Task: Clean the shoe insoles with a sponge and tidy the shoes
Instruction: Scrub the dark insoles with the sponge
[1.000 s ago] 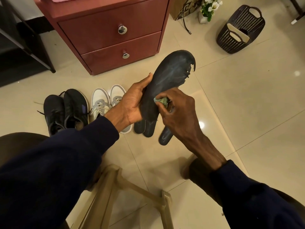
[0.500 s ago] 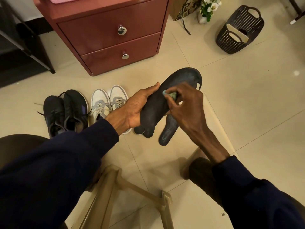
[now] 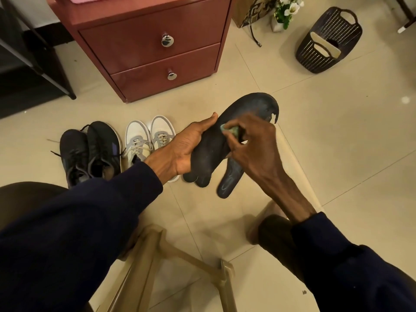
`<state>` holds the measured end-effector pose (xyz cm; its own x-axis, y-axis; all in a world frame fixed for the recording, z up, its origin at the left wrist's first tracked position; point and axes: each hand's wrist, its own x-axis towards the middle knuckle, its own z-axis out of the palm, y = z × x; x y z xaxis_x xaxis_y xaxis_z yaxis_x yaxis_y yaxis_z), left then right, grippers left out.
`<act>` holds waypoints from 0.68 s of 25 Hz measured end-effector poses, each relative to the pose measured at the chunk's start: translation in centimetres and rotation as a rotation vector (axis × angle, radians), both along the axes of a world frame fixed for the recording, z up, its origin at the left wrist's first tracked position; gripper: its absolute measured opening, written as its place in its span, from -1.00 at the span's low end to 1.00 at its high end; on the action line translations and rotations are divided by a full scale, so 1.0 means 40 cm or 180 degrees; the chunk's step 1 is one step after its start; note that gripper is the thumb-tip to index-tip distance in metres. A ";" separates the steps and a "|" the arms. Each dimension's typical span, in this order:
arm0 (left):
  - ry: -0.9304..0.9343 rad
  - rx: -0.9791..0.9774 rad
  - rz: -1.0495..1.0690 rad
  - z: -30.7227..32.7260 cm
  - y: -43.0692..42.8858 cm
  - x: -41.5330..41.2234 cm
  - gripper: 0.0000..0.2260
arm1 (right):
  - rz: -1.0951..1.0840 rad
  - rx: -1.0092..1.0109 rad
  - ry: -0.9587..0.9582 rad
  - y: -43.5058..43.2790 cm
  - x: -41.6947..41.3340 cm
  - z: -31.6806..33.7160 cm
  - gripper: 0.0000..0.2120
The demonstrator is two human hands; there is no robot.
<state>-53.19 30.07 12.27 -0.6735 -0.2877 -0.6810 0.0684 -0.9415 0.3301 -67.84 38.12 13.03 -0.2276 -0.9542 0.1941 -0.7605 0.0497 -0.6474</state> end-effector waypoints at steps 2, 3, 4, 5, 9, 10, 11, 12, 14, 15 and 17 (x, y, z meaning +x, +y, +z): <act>-0.0039 0.0067 -0.0040 0.000 -0.002 0.003 -0.67 | 0.0649 0.0017 -0.0007 0.010 0.064 0.003 -0.89; -0.0056 0.0086 -0.0052 0.000 -0.003 0.003 -0.67 | 0.0773 -0.0033 0.0075 0.010 0.072 0.002 -0.90; -0.0041 0.0084 -0.0058 0.002 -0.002 0.002 -0.67 | 0.0718 -0.0100 0.0179 0.005 0.063 0.003 -0.90; -0.0030 0.0054 -0.0052 0.000 -0.003 0.001 -0.66 | 0.0505 -0.0170 0.0282 -0.002 0.045 0.002 -0.89; 0.0017 0.0072 -0.0029 -0.007 -0.007 -0.001 -0.59 | 0.0156 -0.0205 0.0230 0.017 0.043 0.002 -0.85; 0.0015 0.0109 -0.0003 -0.011 -0.012 0.003 -0.56 | 0.0430 -0.0102 0.0034 0.030 0.073 0.005 -0.84; -0.0023 0.0118 0.0019 -0.020 -0.017 0.009 -0.55 | 0.0696 -0.0019 -0.0166 0.043 0.101 0.010 -0.84; -0.0053 0.0128 0.0037 -0.025 -0.021 0.017 -0.53 | 0.0883 0.0026 -0.0314 0.050 0.113 0.012 -0.83; 0.0076 0.0169 0.0164 -0.026 -0.025 0.021 -0.53 | 0.0906 0.0049 -0.0244 0.044 0.088 0.012 -0.81; 0.0153 0.0150 0.0240 -0.024 -0.027 0.017 -0.53 | 0.0719 0.0019 -0.0033 0.038 0.063 0.008 -0.80; 0.0213 0.0073 0.0339 -0.017 -0.027 0.010 -0.51 | 0.0236 -0.0021 0.0263 0.034 0.030 0.000 -0.79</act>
<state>-52.81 28.99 11.59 -0.6840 -0.3448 -0.6428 0.1894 -0.9350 0.2999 -66.66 39.49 13.02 -0.1395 -0.9664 0.2157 -0.8128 -0.0126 -0.5824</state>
